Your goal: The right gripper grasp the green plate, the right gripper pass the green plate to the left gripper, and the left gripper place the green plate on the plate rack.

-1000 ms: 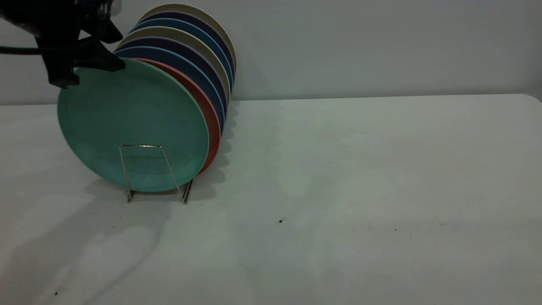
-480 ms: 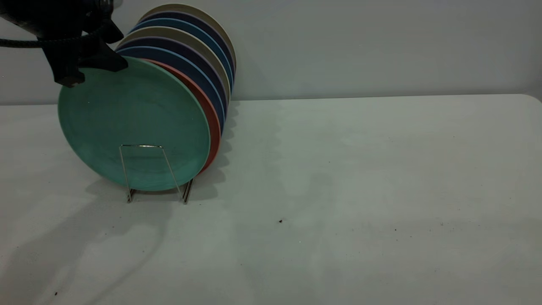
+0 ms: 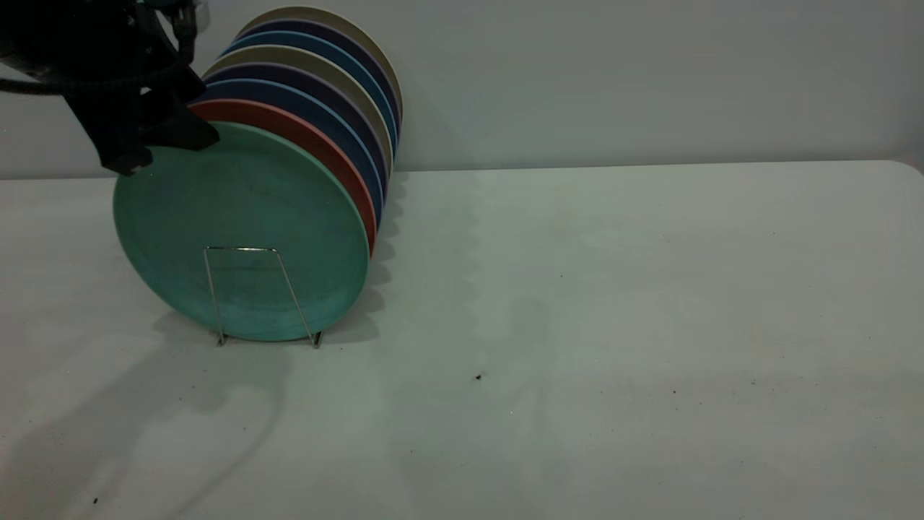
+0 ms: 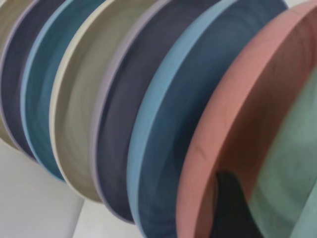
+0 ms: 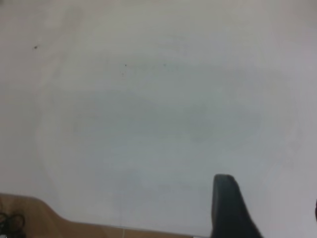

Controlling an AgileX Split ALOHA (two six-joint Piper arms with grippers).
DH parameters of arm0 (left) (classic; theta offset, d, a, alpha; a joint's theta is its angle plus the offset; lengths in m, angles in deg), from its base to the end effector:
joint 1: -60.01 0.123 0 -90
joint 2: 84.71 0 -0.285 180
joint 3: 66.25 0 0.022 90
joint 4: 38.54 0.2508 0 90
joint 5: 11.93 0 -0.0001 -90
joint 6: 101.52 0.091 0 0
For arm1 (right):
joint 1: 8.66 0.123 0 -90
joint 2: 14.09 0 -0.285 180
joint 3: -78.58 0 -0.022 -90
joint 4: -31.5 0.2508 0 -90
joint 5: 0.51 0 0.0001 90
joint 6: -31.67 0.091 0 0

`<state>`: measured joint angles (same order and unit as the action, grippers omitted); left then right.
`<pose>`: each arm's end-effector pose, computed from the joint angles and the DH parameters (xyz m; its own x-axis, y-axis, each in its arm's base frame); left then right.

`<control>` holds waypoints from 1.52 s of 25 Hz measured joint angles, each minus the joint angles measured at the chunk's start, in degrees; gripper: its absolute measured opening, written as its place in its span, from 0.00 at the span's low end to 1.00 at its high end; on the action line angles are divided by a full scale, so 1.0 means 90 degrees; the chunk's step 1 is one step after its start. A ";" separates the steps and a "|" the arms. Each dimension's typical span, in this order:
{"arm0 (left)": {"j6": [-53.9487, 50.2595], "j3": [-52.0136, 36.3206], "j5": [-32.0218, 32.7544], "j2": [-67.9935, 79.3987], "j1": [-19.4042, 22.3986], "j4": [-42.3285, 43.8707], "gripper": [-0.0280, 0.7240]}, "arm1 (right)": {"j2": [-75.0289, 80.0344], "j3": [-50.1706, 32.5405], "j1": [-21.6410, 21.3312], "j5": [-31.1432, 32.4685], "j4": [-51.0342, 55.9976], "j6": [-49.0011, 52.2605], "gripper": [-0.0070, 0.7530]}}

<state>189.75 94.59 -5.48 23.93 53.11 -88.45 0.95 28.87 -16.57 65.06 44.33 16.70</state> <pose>0.3665 -0.0523 0.1960 -0.1553 0.9011 -0.4049 0.6709 0.3971 0.6263 0.0131 0.0168 0.2668 -0.6216 -0.0783 -0.7794 -0.1244 0.9922 -0.0005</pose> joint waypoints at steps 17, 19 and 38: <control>-0.0917 -0.0826 0.0158 -0.1239 0.0000 -0.0163 0.65 | 0.0000 0.0000 0.0000 0.0000 -0.0001 0.0000 0.57; -0.1361 -0.0969 0.0180 -0.1781 0.0000 -0.0163 0.65 | 0.0000 0.0000 0.0000 0.0000 -0.0001 0.0000 0.57; -0.8724 -0.1642 0.4373 -0.6042 0.0000 0.2541 0.62 | 0.0000 0.0000 0.0670 -0.0006 -0.0173 0.0244 0.57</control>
<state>111.23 79.81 33.88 -30.45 53.11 -65.59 0.95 28.87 -10.54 65.00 42.77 18.89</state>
